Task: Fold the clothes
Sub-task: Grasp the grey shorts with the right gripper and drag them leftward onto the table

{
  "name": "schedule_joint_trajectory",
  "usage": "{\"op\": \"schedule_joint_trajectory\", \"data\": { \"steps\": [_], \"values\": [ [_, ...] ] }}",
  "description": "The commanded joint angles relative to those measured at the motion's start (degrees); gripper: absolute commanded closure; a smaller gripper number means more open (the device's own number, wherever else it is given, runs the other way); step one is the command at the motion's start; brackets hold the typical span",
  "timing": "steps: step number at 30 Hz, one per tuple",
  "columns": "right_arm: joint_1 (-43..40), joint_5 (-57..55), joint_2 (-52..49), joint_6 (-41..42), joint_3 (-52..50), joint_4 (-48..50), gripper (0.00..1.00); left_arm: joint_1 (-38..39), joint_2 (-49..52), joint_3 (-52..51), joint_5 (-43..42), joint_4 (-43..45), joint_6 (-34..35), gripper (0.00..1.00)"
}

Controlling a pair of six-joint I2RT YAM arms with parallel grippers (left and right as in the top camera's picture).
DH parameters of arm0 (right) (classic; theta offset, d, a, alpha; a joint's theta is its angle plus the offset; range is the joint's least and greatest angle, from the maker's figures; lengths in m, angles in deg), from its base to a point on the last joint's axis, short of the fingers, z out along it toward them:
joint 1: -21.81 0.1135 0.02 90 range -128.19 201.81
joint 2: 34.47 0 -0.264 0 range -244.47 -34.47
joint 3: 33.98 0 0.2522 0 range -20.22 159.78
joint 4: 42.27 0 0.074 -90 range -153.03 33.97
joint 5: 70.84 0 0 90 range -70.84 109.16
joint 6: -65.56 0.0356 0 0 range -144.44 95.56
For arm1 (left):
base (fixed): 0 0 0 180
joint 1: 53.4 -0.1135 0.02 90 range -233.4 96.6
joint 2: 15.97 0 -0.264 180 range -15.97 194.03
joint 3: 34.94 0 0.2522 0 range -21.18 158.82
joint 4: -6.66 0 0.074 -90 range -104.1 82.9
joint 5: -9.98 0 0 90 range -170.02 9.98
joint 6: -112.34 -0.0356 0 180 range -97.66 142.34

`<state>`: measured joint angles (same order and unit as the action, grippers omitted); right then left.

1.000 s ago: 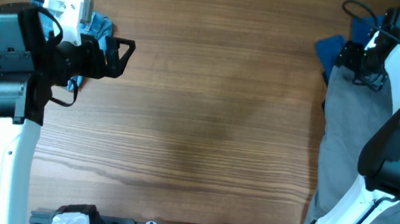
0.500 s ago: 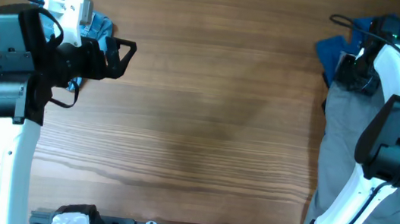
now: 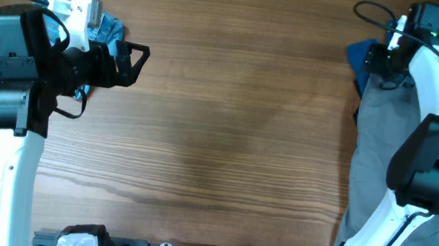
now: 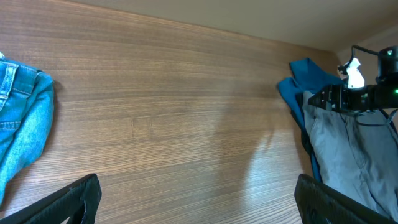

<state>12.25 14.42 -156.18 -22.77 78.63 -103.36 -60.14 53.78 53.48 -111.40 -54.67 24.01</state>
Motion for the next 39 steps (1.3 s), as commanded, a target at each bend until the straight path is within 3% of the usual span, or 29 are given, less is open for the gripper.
{"op": "schedule_joint_trajectory", "data": {
  "steps": [1, 5, 11, 12, 14, 15, 17, 21, 26, 30, 33, 37, 38, 39],
  "values": [
    [1.7, -10.2, -2.7, 3.2, 0.8, 0.6, 0.25, 0.3, -0.6, 1.3, -0.9, 0.0, 0.5, 0.0],
    [2.4, -16.0, -5.2, 6.6, 0.8, 0.6, 0.26, 0.3, -0.6, 1.3, -0.9, -0.1, 0.5, 0.0],
    [2.0, -13.2, -5.9, 10.3, 0.8, 2.5, 0.3, 0.3, -0.6, 1.3, -0.9, -0.2, 0.5, 0.0],
    [2.1, -13.2, -6.4, 9.4, 0.8, 2.4, 0.34, 0.3, -0.6, 1.3, -0.9, -0.3, 0.5, 0.0],
    [2.1, -13.3, -6.8, 8.8, 0.8, 1.7, 0.63, 0.3, -0.6, 1.3, -0.9, -0.7, 0.5, 0.0],
    [1.9, -13.2, -6.8, 9.1, 0.8, 1.4, 0.84, 0.3, -0.6, 1.3, -0.9, -0.8, 0.5, 0.0],
    [1.6, -13.2, -5.9, 10.6, 1.4, 0.3, 0.96, 0.3, -0.6, 1.3, -0.9, -1.0, 0.5, 0.0],
    [-0.8, -9.3, -0.4, 10.5, 4.2, -3.6, 0.96, 0.2, -0.6, 1.4, -0.9, -0.6, 0.5, 0.0],
    [-4.6, 13.1, 11.5, 10.3, 10.2, -7.9, 0.96, 0.0, -3.1, 1.6, -0.9, 2.8, 0.5, 0.0],
    [-0.7, 29.0, 21.5, 8.7, 16.1, -7.5, 0.96, -3.0, -8.9, 1.9, -0.9, 5.8, 0.6, 0.0],
    [14.4, 30.0, 26.3, 6.8, 16.4, -7.1, 0.96, -6.6, -12.9, 1.9, -0.9, 7.1, 0.6, 0.0],
    [41.9, 24.8, 22.7, 5.6, 15.8, -9.3, 0.93, -8.8, -15.1, 1.9, -0.9, 6.3, 0.5, 0.0],
    [47.5, 24.4, 21.0, 4.0, 15.8, -9.8, 0.78, -9.0, -15.1, 1.9, -0.8, 6.2, 0.5, 0.0],
    [52.3, 23.3, 19.4, 1.7, 15.8, -10.4, 0.54, -9.3, -15.1, 1.9, -0.1, 6.2, 0.5, 0.0]
  ]
}}
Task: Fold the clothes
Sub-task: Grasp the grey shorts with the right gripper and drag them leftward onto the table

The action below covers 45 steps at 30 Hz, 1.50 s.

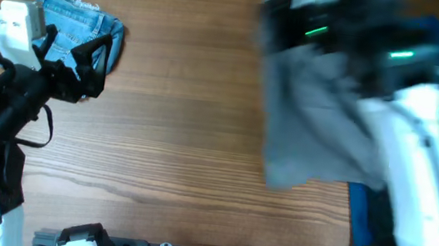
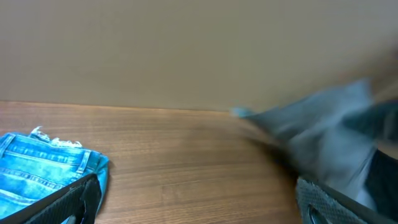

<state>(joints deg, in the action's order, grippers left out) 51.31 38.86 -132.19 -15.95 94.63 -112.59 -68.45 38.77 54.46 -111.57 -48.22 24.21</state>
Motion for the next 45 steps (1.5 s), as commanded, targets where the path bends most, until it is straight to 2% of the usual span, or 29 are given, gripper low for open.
{"op": "schedule_joint_trajectory", "data": {
  "steps": [1, 3, 6, 8, 11, 13, 14, 15, 19, 21, 25, 28, 30, 32, 33, 34, 36, 37, 39, 41, 45],
  "values": [
    [16.3, -4.7, -5.5, -5.4, -0.2, -1.6, 0.49, -1.2, -0.1, 1.0, 0.8, -0.2, 0.3, 0.0],
    [20.0, -16.9, -5.8, -3.4, -0.1, -2.2, 0.41, -1.7, -0.1, 1.0, 1.7, -0.2, 0.0, 0.0],
    [17.8, -22.5, -3.0, -1.8, 1.3, -2.4, 0.34, -1.9, 0.4, 1.0, 1.7, 0.0, -0.1, 0.0],
    [12.8, -23.6, -0.1, 1.5, 2.1, -2.4, 0.3, -1.8, 1.7, 1.0, 1.6, -0.1, -0.1, 0.0],
    [3.4, -23.5, 3.7, 7.5, 2.2, -4.0, 0.29, 0.5, 6.5, 0.9, 1.6, -1.7, -0.1, 0.0],
    [-5.4, -20.2, 5.0, 11.4, 2.2, -7.9, 0.29, 6.1, 14.7, 0.9, 1.7, -2.9, -1.8, 0.04],
    [-7.3, -19.1, 4.9, 11.7, 2.1, -9.3, 0.29, 8.1, 17.7, 0.9, 2.8, -2.9, -2.5, 0.06],
    [-9.6, -18.2, 4.4, 13.1, 2.1, -11.7, 0.29, 10.1, 20.7, 0.9, 4.5, -2.7, -2.7, 0.11],
    [-15.7, -17.0, 3.7, 14.1, 0.8, -16.5, 0.28, 16.8, 34.7, 0.9, 10.7, 1.1, -2.7, 0.44],
    [-17.0, -17.1, 3.4, 14.2, -0.2, -17.6, 0.28, 18.9, 42.0, 0.9, 13.5, 3.5, -2.7, 0.64],
    [-17.2, -17.1, 1.3, 14.0, -1.7, -19.3, 0.28, 20.0, 52.3, 0.9, 18.0, 4.1, -2.6, 0.96],
    [-17.2, -17.0, -2.4, 14.0, -4.4, -20.4, 0.28, 19.9, 58.9, 0.9, 20.2, 4.6, -2.0, 0.96],
    [-17.2, -17.0, -5.2, 14.0, -6.8, -20.4, 0.3, 19.7, 61.5, 0.9, 23.0, 6.0, 0.8, 0.96],
    [-17.2, -17.0, -8.6, 14.0, -9.2, -20.3, 0.3, 18.6, 64.7, 0.9, 30.1, 8.9, 7.8, 0.96],
    [-17.2, -16.5, -11.1, 13.2, -10.1, -20.3, 0.3, 16.9, 66.1, 0.9, 33.7, 10.9, 14.3, 0.96],
    [-17.2, -16.0, -12.2, 12.4, -10.4, -20.2, 0.3, 15.7, 66.3, 0.9, 34.0, 12.0, 17.5, 0.96],
    [-17.2, -15.8, -16.3, 11.0, -11.3, -19.9, 0.3, 12.2, 66.5, 0.9, 31.0, 15.7, 23.6, 0.96],
    [-17.2, -15.8, -17.8, 10.9, -11.7, -19.5, 0.3, 11.0, 66.4, 1.0, 27.4, 17.5, 23.9, 0.96],
    [-17.2, -15.8, -21.5, 10.4, -12.7, -17.4, 0.34, 9.1, 66.0, 1.9, 17.8, 19.6, 23.9, 0.96],
    [-17.2, -15.5, -24.2, 9.6, -13.2, -16.0, 0.33, 8.8, 65.5, 2.8, 15.6, 19.4, 23.6, 0.94],
    [-17.2, -14.9, -29.6, 8.0, -13.2, -13.5, 0.25, 9.7, 62.1, 4.0, 12.3, 19.1, 19.1, 0.85]
  ]
}}
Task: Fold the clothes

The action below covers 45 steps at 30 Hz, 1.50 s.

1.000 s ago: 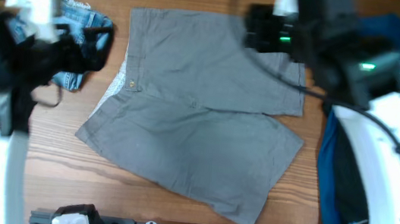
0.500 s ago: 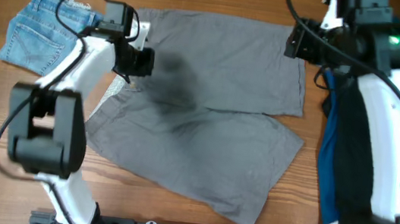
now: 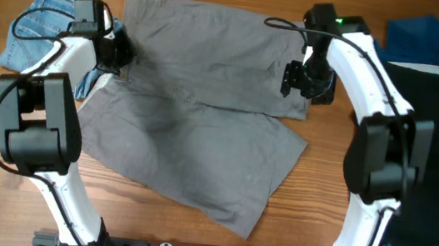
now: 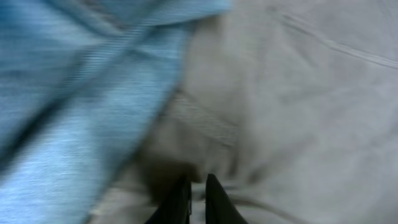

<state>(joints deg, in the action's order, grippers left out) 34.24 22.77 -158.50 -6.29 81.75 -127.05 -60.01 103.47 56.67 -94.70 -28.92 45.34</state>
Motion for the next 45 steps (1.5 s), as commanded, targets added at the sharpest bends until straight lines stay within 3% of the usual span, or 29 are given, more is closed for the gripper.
{"op": "schedule_joint_trajectory", "data": {
  "steps": [1, 3, 4, 5, 7, 8, 11, 13, 14, 15, 16, 17, 21, 25, 27, 29, 35, 41, 45],
  "values": [
    [-0.2, 1.1, -4.2, -1.7, -0.3, 1.2, 0.24, 1.3, -3.7, 1.8, -4.6, -0.3, -2.0, 0.84],
    [-0.3, 1.1, -6.4, -1.7, -0.3, 1.8, 0.24, 1.4, -6.2, 1.8, -4.6, -0.7, -2.1, 0.81],
    [-0.4, 1.1, -7.5, -1.7, -0.3, 2.2, 0.28, 1.4, -8.0, 1.8, -4.6, -1.4, -2.2, 0.79],
    [-0.7, 0.9, -8.8, -1.7, -0.3, 3.1, 0.43, 1.4, -10.1, 1.8, -4.6, -2.4, -3.4, 0.78],
    [-1.6, 0.2, -10.6, -1.4, -0.3, 5.4, 0.86, 1.4, -13.7, 1.8, -4.6, -4.8, -5.4, 0.73],
    [-2.7, -1.1, -11.5, -0.8, -0.3, 8.1, 0.96, 1.4, -16.2, 1.8, -4.6, -6.9, -7.0, 0.69],
    [-7.6, -3.0, -12.1, 1.6, -0.3, 19.1, 0.96, 1.4, -21.4, 1.8, -4.2, -11.7, -11.1, 0.58],
    [-12.2, 4.0, -12.0, 0.2, 1.2, 25.8, 0.96, 1.4, -24.3, 1.8, -2.5, -14.8, -12.9, 0.5],
    [-14.0, 8.6, -12.0, -2.3, 2.4, 27.3, 0.91, 1.4, -24.9, 1.8, -1.9, -15.8, -13.5, 0.49],
    [-15.9, 13.9, -11.4, -4.9, 4.0, 27.7, 0.76, 1.4, -25.5, 1.8, -1.7, -17.0, -13.9, 0.46],
    [-17.2, 17.2, -10.2, -7.2, 5.2, 26.9, 0.61, 1.4, -25.7, 1.8, -1.7, -18.3, -13.9, 0.45],
    [-17.9, 18.6, -8.9, -8.2, 5.8, 25.8, 0.56, 1.4, -25.7, 1.8, -1.7, -19.1, -13.9, 0.44],
    [-18.7, 21.5, 0.8, -11.0, 6.1, 14.8, 0.49, 1.4, -25.7, 1.8, -1.1, -20.8, -13.9, 0.42],
    [-17.9, 20.6, 6.2, -10.0, 6.1, -0.7, 0.49, 1.4, -25.2, 1.8, -1.1, -24.8, -15.6, 0.46],
    [-16.9, 13.6, 6.0, -8.5, 5.6, -6.6, 0.47, 1.4, -24.2, 1.6, 0.8, -28.2, -17.1, 0.44],
    [-16.6, 7.0, 5.9, -4.8, 2.6, -6.3, 0.39, 1.4, -23.2, 0.6, 2.8, -29.7, -17.1, 0.42],
    [-17.7, 1.9, 5.2, -0.2, -9.7, 3.2, 0.39, 1.4, -20.3, -2.8, 3.2, -29.6, -19.6, 0.34],
    [-17.7, 2.4, 5.2, -0.9, -17.1, 9.4, 0.41, 1.4, -15.7, -4.5, 1.7, -28.6, -19.6, 0.34],
    [-17.7, 9.9, 5.2, -4.3, -21.8, 14.6, 0.58, 1.4, -13.3, -4.5, 1.7, -27.6, -19.6, 0.34]
  ]
}}
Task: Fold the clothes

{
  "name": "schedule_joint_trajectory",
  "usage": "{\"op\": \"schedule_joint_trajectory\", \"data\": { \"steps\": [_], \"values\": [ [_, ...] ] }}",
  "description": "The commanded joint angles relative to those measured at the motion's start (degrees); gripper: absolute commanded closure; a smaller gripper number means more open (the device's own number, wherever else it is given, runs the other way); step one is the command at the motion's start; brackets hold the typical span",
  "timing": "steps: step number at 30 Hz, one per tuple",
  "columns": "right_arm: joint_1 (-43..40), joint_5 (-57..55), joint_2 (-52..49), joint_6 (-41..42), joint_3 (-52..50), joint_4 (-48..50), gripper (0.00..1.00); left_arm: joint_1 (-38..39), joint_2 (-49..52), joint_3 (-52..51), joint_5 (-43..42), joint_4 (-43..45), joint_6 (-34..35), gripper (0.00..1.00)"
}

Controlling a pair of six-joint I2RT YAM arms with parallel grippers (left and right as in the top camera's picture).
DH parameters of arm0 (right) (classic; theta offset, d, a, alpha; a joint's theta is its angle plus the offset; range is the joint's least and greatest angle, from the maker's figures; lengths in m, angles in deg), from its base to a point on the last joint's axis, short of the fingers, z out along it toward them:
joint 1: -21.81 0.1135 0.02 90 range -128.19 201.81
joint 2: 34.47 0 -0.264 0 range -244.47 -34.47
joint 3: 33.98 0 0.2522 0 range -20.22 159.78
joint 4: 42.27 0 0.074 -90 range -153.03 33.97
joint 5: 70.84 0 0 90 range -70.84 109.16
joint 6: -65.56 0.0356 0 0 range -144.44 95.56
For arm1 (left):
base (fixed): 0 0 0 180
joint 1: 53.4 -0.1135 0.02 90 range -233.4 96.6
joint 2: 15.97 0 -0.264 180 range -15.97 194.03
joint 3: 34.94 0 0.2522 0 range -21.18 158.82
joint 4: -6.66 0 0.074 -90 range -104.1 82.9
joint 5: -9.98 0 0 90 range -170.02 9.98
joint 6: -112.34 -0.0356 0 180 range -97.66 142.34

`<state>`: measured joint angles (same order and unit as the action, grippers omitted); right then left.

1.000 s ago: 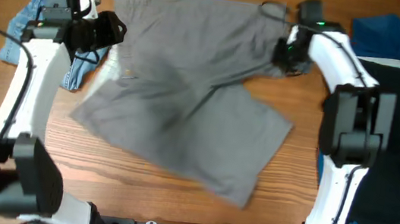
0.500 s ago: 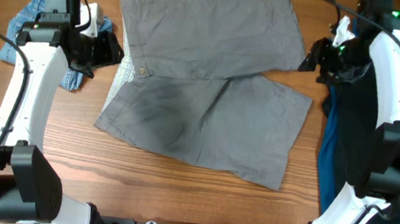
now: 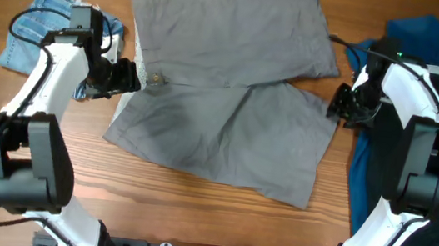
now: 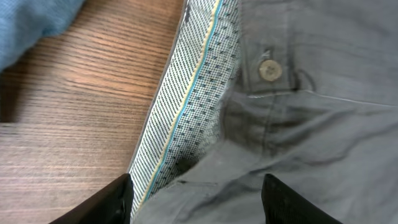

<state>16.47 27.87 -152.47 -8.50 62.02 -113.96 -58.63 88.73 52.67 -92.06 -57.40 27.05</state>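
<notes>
Grey shorts (image 3: 231,99) lie spread flat mid-table, waistband to the left, legs to the right. My left gripper (image 3: 130,78) is open at the waistband. In the left wrist view its fingers (image 4: 109,202) stand wide apart over the grey cloth, with the button (image 4: 268,69) and the patterned waistband lining (image 4: 186,118) just ahead. My right gripper (image 3: 341,103) sits at the hem of the shorts' right leg. The overhead view does not show whether its fingers hold the cloth.
Folded blue denim (image 3: 38,29) lies at the far left, behind my left arm. A pile of dark blue and black clothes covers the right side under my right arm. Bare wood table (image 3: 47,161) shows in front of the shorts.
My left gripper was shut on the waistband beside the denim and is now open, slightly nearer the front. My right gripper has moved right. The shorts lie flatter and further right.
At first the table's middle was bare, with my left gripper open near the denim and my right gripper at the pile on the right. Then the right arm held grey cloth over the table. Later the shorts lay spread with both grippers on them, and now they lie flatter.
</notes>
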Motion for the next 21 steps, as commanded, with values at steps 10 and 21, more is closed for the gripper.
{"op": "schedule_joint_trajectory", "data": {
  "steps": [10, 21],
  "values": [
    [0.0, 6.6, 3.8, -5.0, 2.7, -2.1, 0.96, 0.0, 1.4, -0.5, -1.0, 1.2, -1.3, 0.33],
    [0.0, 7.9, 11.4, -3.7, 3.6, 12.8, 0.96, 0.7, 1.9, -0.6, -3.4, 2.1, -3.1, 0.3]
  ]
}}
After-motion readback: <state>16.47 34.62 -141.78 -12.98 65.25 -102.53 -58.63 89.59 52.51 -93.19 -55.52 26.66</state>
